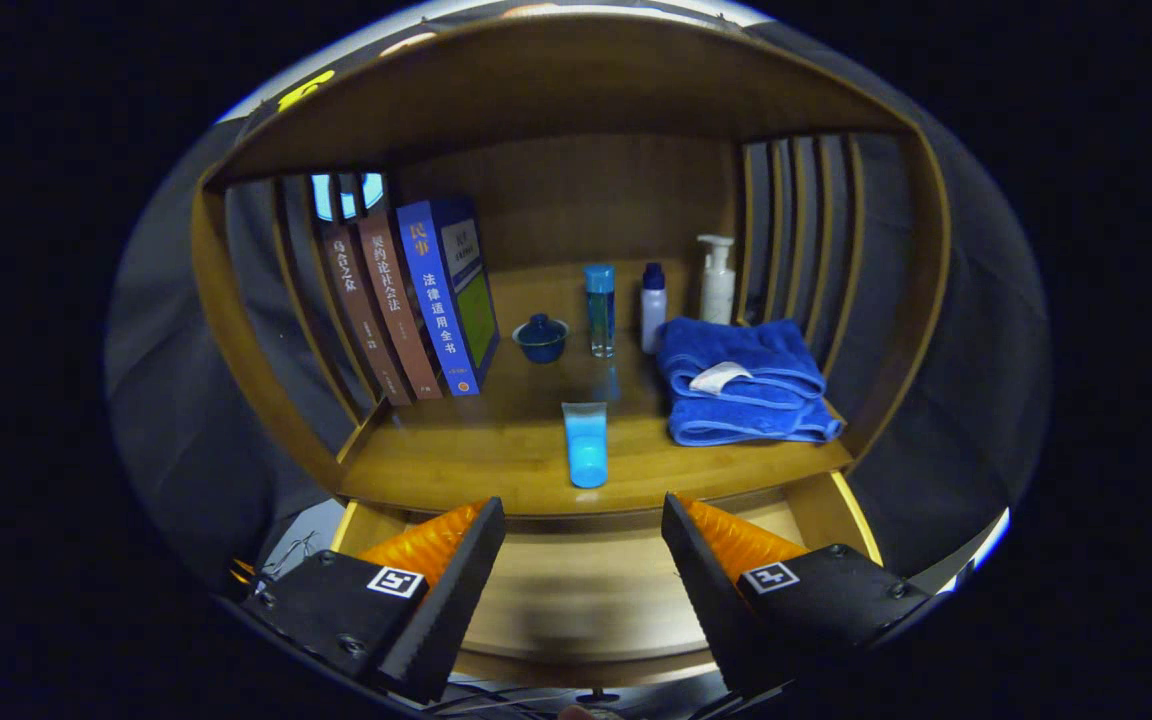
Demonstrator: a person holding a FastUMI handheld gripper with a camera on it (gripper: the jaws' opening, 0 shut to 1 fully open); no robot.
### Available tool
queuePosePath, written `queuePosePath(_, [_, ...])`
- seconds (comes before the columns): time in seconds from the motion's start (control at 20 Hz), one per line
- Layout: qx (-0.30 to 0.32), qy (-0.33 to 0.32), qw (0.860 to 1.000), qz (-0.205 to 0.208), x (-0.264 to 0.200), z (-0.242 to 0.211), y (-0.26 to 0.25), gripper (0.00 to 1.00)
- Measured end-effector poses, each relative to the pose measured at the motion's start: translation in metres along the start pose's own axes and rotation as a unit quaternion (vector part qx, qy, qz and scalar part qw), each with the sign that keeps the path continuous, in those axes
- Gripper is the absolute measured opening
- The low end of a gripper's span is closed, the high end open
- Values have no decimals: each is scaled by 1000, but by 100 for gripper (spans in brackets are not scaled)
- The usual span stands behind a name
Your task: Pull open the drawer, take out the items inside it, and place them on the countertop above the cabinet.
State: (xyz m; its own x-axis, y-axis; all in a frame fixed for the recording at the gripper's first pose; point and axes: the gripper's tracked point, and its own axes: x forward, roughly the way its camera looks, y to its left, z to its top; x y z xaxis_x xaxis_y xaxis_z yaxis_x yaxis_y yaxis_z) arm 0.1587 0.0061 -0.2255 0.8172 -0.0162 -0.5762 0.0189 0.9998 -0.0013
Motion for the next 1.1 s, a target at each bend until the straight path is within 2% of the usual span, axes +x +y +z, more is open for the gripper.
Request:
queuePosePath(0.15, [-10, -72, 997, -11, -39, -13, -7, 100])
queuePosePath(0.3, [-25, -140, 990, 2, -73, -33, -1, 100])
queuePosePath(0.45, [-26, -176, 984, 0, -98, -61, -1, 100])
queuePosePath(0.75, [7, -193, 981, 23, -103, -128, 11, 100])
queuePosePath(1.1, [-7, -182, 983, 6, -87, -172, 1, 99])
